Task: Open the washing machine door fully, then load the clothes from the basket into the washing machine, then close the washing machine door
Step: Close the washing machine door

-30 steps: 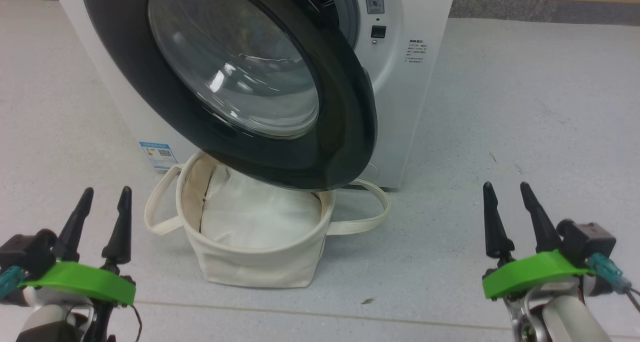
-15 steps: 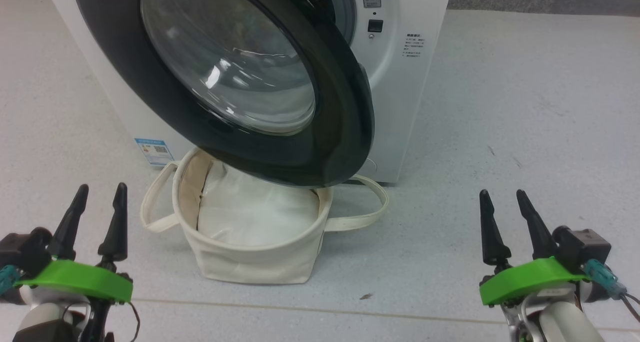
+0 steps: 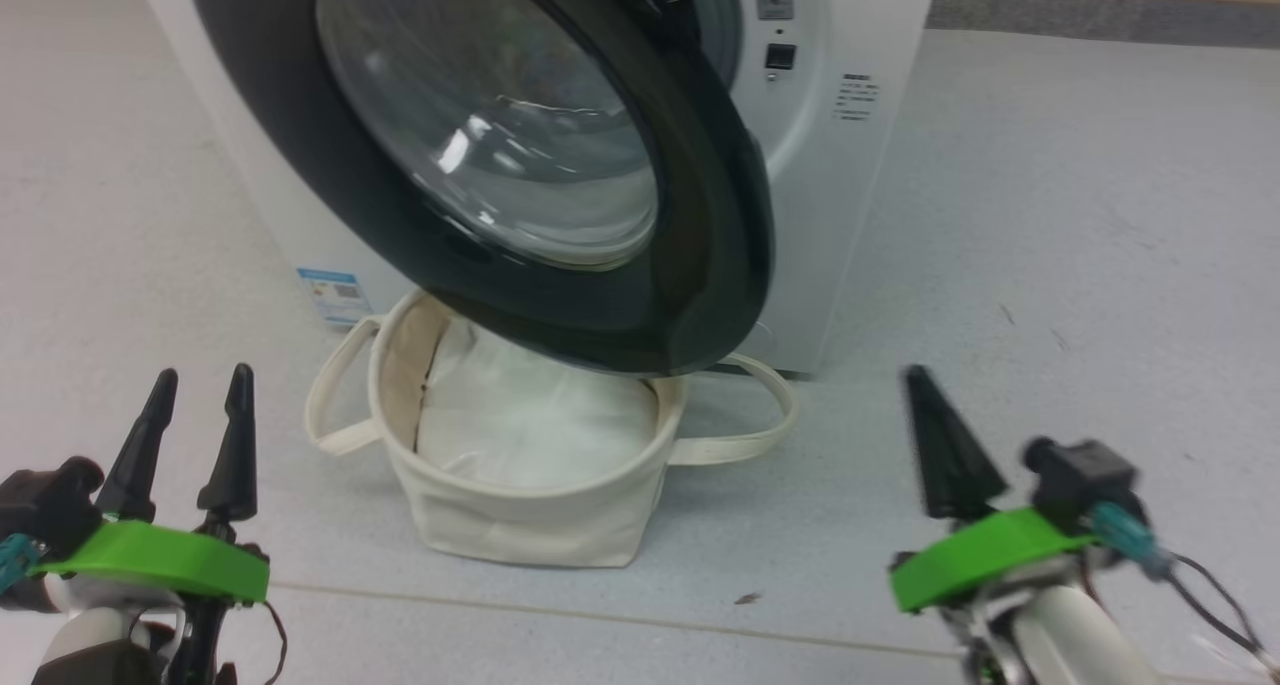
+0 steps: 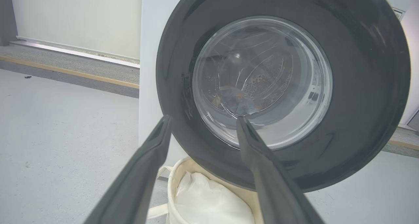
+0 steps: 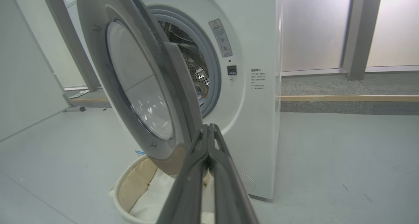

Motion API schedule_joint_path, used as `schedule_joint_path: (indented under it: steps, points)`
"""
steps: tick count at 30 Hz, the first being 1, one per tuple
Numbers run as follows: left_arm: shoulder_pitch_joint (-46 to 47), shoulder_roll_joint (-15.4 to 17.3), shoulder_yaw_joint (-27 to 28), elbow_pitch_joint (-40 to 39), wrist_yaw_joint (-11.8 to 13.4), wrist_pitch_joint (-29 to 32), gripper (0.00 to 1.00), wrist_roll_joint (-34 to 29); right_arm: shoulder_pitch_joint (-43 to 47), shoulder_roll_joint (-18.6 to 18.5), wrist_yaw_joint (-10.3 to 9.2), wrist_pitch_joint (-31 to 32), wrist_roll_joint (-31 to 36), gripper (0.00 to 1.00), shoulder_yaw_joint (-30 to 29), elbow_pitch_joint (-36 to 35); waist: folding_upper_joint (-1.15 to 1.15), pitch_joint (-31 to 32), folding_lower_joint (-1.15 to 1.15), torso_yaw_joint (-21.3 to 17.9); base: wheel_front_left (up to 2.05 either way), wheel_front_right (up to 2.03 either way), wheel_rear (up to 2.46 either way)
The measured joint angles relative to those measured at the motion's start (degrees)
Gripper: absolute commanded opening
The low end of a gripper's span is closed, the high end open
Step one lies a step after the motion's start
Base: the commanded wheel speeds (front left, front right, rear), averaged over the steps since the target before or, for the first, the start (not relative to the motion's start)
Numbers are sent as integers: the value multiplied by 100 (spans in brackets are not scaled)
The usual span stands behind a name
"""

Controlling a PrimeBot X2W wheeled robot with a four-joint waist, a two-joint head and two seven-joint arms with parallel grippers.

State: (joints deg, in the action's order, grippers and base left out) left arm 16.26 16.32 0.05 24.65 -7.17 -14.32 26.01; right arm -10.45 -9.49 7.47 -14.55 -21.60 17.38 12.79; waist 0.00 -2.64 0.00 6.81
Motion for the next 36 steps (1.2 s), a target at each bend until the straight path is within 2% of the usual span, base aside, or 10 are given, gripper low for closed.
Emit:
schedule_joint_path:
  steps: [8, 16, 25, 36]
  points:
    - [1, -89, 1, -58, 0, 0, 100, 84, -970, 9, 1, 0, -252, 0, 960, 588, 0, -69, 0, 409, 0, 0, 0]
    - [4, -182, -120, -54, 0, 0, 100, 151, -1669, -14, 0, 0, -631, 0, 1115, 1436, 0, -165, 0, 980, 0, 0, 0]
    - [9, -169, -202, -19, 0, 0, 100, 190, -2104, -77, 1, 0, -488, 0, 668, 2067, 0, -342, 0, 1448, 0, 0, 0]
    - [55, -30, -314, -38, 0, 0, 100, 301, -2440, 14, 3, 0, -18, 0, -22, 2529, 0, -701, 0, 1477, 0, 0, 0]
